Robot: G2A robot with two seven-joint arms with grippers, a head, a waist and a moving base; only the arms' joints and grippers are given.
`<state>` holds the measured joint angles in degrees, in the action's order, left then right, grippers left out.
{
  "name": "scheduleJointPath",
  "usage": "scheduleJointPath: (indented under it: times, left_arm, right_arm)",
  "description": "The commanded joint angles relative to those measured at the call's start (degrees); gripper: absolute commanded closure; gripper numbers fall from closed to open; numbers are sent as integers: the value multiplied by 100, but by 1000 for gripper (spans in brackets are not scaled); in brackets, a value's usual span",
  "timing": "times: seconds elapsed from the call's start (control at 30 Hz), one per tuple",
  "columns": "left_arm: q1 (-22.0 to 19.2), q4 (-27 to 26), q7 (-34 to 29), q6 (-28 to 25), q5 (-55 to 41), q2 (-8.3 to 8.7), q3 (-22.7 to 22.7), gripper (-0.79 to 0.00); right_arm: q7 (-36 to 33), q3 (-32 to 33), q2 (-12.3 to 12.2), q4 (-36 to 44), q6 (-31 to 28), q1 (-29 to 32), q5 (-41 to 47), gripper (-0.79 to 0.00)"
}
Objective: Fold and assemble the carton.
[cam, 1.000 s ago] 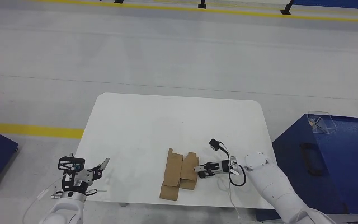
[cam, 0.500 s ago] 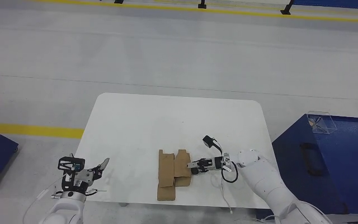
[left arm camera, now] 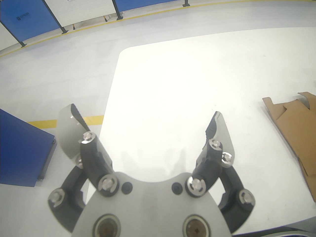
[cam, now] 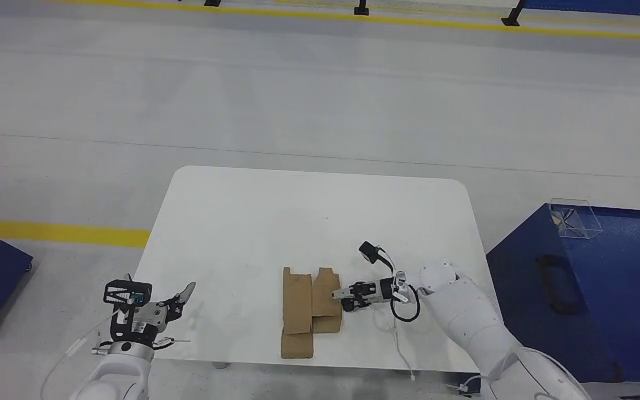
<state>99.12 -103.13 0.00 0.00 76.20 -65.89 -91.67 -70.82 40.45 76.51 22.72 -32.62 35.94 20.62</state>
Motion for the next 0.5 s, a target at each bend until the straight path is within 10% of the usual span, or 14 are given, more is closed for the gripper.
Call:
scheduleJointPath:
  times: [0.0,0.17,0.3,0.37,0.47]
  left_arm:
    - [0,0,0,0,0,0,0,-785]
    - [0,0,0,0,0,0,0,-785]
    - [0,0,0,0,0,0,0,-785]
    - [0,0,0,0,0,0,0,-785]
    - [0,0,0,0,0,0,0,-785]
  right_arm:
    - [18,-43,57,-21,-21,-36,-52,-471]
    - [140,-165,220,-73,25,-98,-181,-440]
    - [225,-234,358,-163,-39,-113,-201,-283]
    - [220,-224,410,-247,-169,-114,-132,0]
    - [330,-221,458,-281,-415,-96,-92,0]
